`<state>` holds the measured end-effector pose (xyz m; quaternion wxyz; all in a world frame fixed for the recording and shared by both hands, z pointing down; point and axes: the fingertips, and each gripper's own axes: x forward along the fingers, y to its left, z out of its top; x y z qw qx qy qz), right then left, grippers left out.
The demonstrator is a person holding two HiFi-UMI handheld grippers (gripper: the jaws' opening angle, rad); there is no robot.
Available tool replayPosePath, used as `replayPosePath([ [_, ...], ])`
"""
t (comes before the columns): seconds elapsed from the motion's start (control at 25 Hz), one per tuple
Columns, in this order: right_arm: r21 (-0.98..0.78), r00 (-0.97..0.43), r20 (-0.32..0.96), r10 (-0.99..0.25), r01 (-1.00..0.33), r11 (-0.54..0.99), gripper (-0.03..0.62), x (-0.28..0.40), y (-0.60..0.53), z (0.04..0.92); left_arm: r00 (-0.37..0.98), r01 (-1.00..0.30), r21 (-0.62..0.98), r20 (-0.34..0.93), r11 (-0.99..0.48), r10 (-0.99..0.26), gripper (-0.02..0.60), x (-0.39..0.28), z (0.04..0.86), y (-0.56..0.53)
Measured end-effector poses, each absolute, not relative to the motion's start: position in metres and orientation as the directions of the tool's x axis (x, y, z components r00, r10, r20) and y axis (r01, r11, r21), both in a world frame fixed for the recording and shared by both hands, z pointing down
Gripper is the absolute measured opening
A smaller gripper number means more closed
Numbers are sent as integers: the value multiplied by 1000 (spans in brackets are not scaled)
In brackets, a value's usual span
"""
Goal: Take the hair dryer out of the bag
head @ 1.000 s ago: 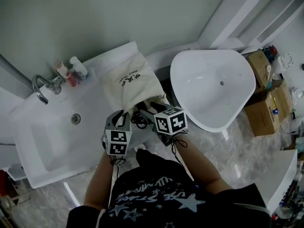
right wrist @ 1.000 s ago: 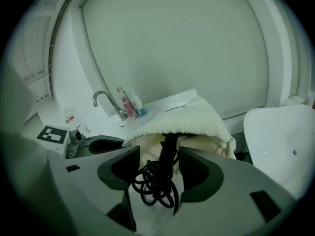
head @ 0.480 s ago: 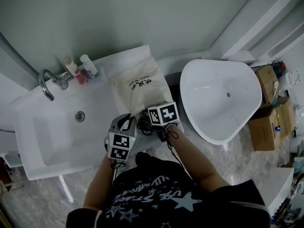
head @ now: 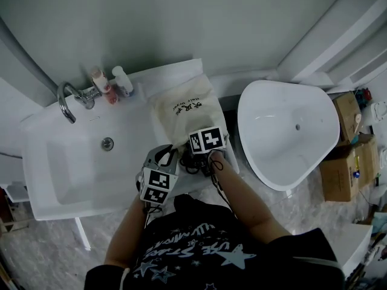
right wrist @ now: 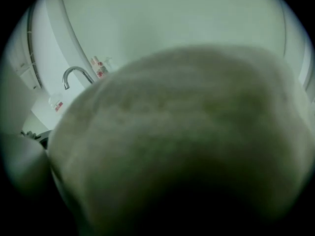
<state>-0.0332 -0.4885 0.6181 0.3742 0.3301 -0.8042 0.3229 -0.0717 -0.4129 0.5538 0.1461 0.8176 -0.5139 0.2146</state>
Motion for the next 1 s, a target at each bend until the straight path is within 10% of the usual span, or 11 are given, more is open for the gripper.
replayPosePath([
  [1.0, -326, -571, 800, -185, -672, 665, 200, -7, -433, 583, 354, -921, 35, 495, -389, -793, 60, -69, 543, -413],
])
